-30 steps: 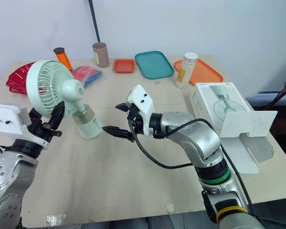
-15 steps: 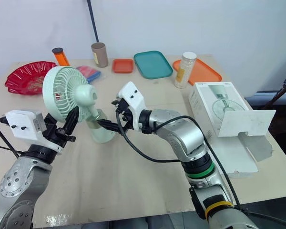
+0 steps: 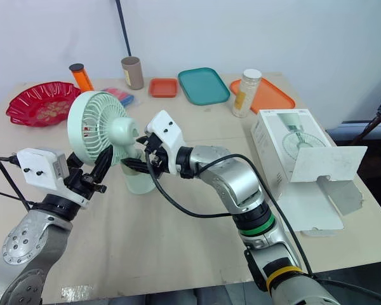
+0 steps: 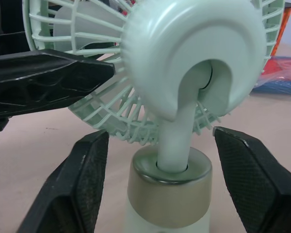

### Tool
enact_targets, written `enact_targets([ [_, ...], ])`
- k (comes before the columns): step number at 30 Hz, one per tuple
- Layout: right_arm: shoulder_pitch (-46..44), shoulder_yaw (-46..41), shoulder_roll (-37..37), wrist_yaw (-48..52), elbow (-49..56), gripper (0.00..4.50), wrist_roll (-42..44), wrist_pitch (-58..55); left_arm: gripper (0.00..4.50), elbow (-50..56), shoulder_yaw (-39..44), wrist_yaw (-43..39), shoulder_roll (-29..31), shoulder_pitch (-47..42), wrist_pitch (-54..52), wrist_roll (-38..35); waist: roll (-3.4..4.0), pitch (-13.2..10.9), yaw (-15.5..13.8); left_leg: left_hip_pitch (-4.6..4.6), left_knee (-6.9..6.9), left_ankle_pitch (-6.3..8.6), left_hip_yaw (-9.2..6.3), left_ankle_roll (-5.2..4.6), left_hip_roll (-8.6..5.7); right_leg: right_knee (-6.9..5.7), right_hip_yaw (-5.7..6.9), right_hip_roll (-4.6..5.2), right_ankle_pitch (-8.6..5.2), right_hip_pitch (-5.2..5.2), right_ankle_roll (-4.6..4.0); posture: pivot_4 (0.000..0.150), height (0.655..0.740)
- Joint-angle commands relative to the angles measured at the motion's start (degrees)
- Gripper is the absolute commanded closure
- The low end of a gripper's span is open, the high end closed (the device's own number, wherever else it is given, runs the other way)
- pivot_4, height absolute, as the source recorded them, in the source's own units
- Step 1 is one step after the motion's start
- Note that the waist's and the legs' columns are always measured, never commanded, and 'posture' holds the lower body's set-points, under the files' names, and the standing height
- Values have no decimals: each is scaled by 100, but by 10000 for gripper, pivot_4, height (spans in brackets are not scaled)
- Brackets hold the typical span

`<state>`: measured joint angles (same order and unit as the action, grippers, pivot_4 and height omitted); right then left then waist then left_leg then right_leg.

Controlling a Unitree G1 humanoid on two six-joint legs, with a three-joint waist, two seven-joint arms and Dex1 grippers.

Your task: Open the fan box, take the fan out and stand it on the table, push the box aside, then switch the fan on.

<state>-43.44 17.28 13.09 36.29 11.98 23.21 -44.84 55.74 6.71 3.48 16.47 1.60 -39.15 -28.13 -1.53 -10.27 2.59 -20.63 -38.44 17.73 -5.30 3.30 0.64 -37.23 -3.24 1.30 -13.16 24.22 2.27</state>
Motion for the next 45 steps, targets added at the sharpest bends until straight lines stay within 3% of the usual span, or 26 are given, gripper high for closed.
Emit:
enact_targets([
  [1,-126,-48,-76,36,70,11232,-31,125,25273,425,40,13,36,-62,262,-26,0,0,0,0,0,0,0,0,0,0,0,0,0,0,0,1500,7400],
  [16,-136,11,-226,89,-150,11232,-215,241,25273,425,-18,13,46,-44,281,-7,0,0,0,0,0,0,0,0,0,-1,0,0,0,0,0,1500,7400],
  [20,-147,-1,-271,88,-207,20672,-254,261,25273,425,-34,9,30,-38,270,12,0,0,0,0,0,0,0,0,0,-1,0,1,0,0,0,1500,7400],
  [25,-135,1,-312,96,-212,41543,-306,267,25273,425,-18,-13,32,13,300,19,0,0,1,0,0,0,1,1,0,-1,0,1,0,1,0,1500,7400],
  [43,-132,28,-336,146,-141,41543,-282,161,25273,425,-16,-3,-53,68,374,137,0,0,1,0,0,0,1,1,0,-3,-1,1,1,1,-1,1500,7400],
  [44,-134,26,-341,149,-140,41928,-278,156,15078,425,-15,-2,-61,61,374,126,0,0,1,0,0,0,1,1,0,-3,0,1,1,1,-1,1500,7400],
  [45,-137,26,-348,146,-140,41928,-277,149,13369,425,-7,-6,-60,60,382,102,0,0,1,0,0,0,1,1,0,-3,0,1,1,1,-1,1500,7400],
])
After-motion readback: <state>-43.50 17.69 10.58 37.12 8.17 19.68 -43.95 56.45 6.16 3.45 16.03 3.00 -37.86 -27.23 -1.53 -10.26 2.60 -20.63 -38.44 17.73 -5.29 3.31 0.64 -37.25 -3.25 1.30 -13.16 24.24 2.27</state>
